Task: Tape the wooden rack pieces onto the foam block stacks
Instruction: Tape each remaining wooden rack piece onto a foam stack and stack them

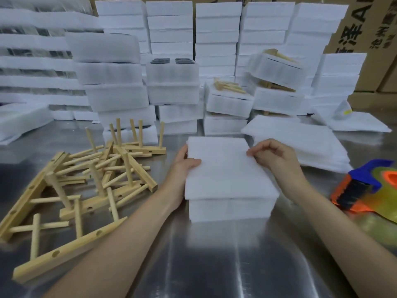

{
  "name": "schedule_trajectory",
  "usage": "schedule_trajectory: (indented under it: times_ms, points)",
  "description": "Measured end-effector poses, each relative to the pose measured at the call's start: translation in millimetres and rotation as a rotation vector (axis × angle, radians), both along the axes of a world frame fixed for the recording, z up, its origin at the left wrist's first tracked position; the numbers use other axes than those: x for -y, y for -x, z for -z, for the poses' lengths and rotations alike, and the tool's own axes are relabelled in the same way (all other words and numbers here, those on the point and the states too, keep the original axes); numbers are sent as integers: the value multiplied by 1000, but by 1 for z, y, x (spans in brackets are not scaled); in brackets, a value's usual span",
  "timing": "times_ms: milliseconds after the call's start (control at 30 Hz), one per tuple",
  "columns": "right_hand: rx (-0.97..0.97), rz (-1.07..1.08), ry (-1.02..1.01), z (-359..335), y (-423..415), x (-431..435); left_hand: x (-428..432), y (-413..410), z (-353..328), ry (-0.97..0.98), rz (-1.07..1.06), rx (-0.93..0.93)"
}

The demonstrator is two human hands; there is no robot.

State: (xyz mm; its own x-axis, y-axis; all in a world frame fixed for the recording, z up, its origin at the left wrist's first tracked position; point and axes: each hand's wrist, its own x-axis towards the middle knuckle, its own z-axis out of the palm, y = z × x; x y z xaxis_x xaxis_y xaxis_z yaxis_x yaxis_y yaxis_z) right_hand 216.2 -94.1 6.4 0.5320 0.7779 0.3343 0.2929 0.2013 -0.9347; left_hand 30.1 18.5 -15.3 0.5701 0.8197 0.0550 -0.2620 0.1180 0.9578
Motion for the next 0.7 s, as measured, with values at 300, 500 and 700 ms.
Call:
schedule_trajectory:
  times_ms: [300, 500, 700]
  points:
    - [40, -1, 243, -3, 1, 9, 6, 2, -5, 16, 8, -28]
    - [49, -83, 329, -4, 1, 12, 11, 1, -5, 40, -14, -48]
    - [94, -275, 527, -6, 0, 17, 12, 4, -8, -69, 21, -107]
